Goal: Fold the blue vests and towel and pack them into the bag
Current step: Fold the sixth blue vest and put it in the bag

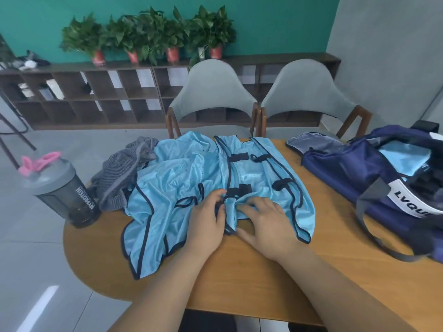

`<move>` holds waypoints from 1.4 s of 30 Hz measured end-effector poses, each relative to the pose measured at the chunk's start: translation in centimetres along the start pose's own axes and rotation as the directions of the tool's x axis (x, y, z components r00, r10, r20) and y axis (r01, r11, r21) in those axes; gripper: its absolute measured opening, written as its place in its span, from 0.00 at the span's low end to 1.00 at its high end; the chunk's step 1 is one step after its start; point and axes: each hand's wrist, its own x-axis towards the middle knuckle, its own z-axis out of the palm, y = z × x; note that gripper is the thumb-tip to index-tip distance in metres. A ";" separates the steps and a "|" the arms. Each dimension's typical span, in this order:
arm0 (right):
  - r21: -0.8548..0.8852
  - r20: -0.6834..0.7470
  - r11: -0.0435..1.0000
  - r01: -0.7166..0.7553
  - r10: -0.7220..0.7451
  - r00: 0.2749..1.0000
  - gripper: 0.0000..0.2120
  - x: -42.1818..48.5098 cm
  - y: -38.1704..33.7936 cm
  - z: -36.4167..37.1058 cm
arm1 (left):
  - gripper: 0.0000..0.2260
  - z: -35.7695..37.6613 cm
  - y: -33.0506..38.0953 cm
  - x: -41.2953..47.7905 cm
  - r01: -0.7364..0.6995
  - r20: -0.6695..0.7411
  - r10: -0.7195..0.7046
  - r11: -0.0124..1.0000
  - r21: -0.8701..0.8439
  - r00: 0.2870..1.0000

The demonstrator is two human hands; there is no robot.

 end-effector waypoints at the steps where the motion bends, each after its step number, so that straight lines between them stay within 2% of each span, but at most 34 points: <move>1: 0.003 -0.016 0.999 -0.052 0.052 0.999 0.24 0.3 -0.2 0.3 | 0.18 -0.1 0.0 0.0 -0.004 0.012 0.004 1.000 -0.024 1.000; 5: -0.008 -0.114 0.978 -0.208 0.206 0.972 0.13 0.6 0.3 0.9 | 0.30 -0.9 0.5 -0.2 -0.082 0.048 0.085 0.994 -0.074 0.995; 8: 0.063 -0.146 0.971 -0.231 0.238 0.960 0.08 0.2 0.9 1.0 | 0.38 -1.2 1.2 -0.2 -0.193 0.094 0.189 0.980 0.039 0.978; 11: 0.143 -0.150 0.961 -0.237 0.258 0.954 0.16 0.0 0.8 0.8 | 0.36 -0.9 1.8 -0.5 -0.317 0.197 0.293 0.943 0.105 0.936; 13: 0.205 -0.154 0.942 -0.265 0.298 0.942 0.16 0.0 0.9 0.6 | 0.27 -0.5 1.7 -0.7 -0.373 0.204 0.345 0.921 0.116 0.916; 16: 0.288 -0.135 0.911 -0.294 0.343 0.930 0.12 0.0 0.8 0.3 | 0.13 -0.2 1.0 -0.8 -0.329 0.098 0.317 0.932 0.155 0.943; 22: 0.297 -0.122 0.906 -0.301 0.349 0.929 0.07 -0.1 0.5 -0.5 | 0.15 -0.5 0.6 -1.1 -0.169 -0.003 0.170 0.981 0.099 0.985; 24: 0.247 -0.171 0.940 -0.237 0.283 0.944 0.08 -0.4 0.2 -0.7 | 0.14 -0.5 0.8 -1.2 -0.134 -0.008 0.135 0.988 0.072 0.991; 27: 0.192 -0.227 0.980 -0.059 0.103 0.968 0.18 -0.8 -0.2 -0.9 | 0.10 -0.4 1.3 -1.0 -0.210 -0.049 0.214 0.975 0.076 0.976; 30: 0.209 -0.190 0.978 0.031 0.009 0.982 0.17 -1.1 -0.7 -1.1 | 0.06 -0.3 1.7 -0.7 -0.238 -0.070 0.240 0.971 0.038 0.968; 32: 0.179 -0.143 0.984 0.006 0.020 0.990 0.24 -1.1 -0.7 -1.1 | 0.06 -0.4 2.2 -0.9 -0.209 -0.075 0.209 0.978 0.008 0.975; 33: 0.144 -0.154 0.990 0.007 0.015 0.988 0.24 -1.1 -0.7 -0.9 | 0.06 -0.4 2.4 -1.0 -0.199 -0.073 0.199 0.980 -0.004 0.977; 35: 0.097 -0.235 0.995 0.032 -0.008 0.972 0.16 -1.1 -0.6 -0.6 | 0.08 -0.7 2.9 -1.0 -0.180 -0.055 0.178 0.983 -0.030 0.982; 37: 0.121 -0.319 0.992 0.025 0.015 0.948 0.10 -1.1 -0.3 -0.6 | 0.12 -1.2 3.2 -0.7 -0.163 -0.024 0.162 0.986 -0.048 0.987; 42: 0.243 -0.354 0.970 -0.018 0.106 0.929 0.16 -1.8 -0.1 -1.0 | 0.21 -2.3 2.8 -0.1 -0.165 0.130 0.164 0.986 -0.003 0.978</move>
